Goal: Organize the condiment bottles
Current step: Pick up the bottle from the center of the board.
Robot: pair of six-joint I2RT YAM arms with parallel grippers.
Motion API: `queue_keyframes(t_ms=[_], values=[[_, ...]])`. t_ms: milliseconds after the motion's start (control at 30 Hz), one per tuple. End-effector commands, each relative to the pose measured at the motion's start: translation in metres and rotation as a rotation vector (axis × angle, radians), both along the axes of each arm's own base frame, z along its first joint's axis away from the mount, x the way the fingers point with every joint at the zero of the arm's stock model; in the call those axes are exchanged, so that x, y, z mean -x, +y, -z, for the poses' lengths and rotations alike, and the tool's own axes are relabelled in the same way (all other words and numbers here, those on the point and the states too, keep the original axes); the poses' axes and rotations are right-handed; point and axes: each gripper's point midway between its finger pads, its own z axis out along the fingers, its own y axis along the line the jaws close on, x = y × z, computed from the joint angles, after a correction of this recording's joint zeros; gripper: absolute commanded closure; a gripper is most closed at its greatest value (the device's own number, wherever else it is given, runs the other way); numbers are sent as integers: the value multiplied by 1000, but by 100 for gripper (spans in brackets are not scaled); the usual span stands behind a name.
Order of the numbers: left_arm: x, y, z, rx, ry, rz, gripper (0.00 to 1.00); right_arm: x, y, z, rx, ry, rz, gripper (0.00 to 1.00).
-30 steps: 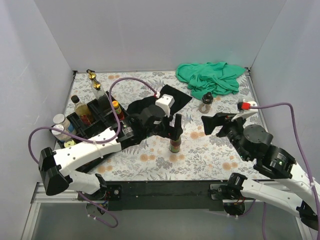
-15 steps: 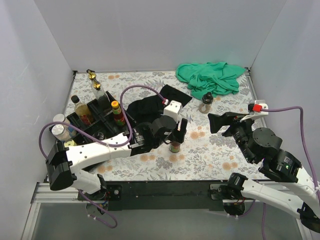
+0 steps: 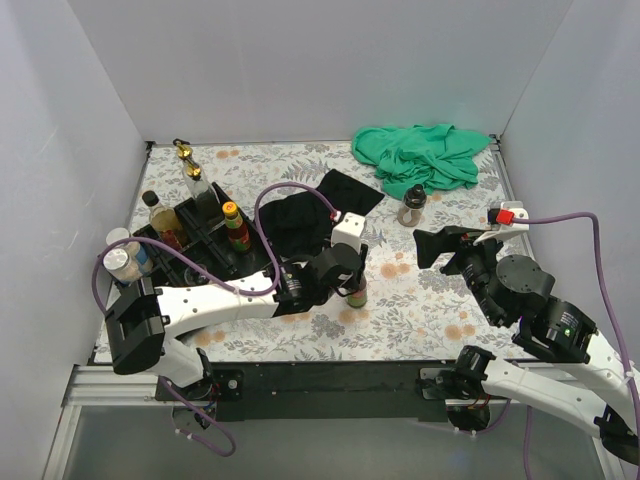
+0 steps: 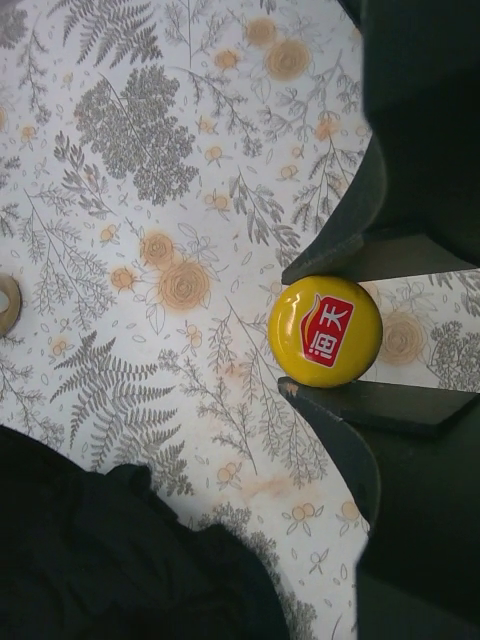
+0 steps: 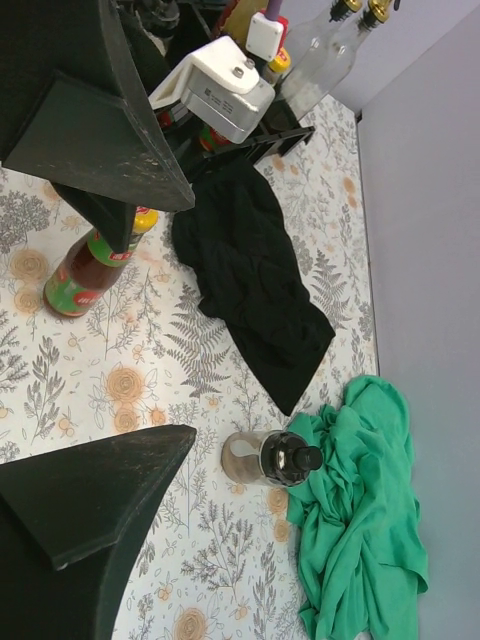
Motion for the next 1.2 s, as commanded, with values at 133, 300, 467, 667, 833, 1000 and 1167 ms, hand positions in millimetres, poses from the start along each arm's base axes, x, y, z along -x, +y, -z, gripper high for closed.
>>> queue_keyframes(t_ms=[133,300,467,667,833,1000,1167], values=[[-3,4,-16,64,-28,-49,85,-2,4,1,-5,-6,-1,5],[-6,11,-22,63,-33,-94,100,-2,5,-1,-7,-7,-7,5],[-20,46,-44,33,-65,-294,100,0,2,-2,-10,-12,-9,5],[-27,102,-69,-44,-147,-487,100,2,-1,-4,-22,-17,-7,5],[-31,153,-92,-112,-223,-613,100,2,2,-3,-21,-11,-14,5],[-48,189,-115,-102,-249,-673,100,1,6,0,-12,-2,-23,5],[-65,223,-131,-82,-276,-741,100,1,6,1,-11,-1,-23,5]])
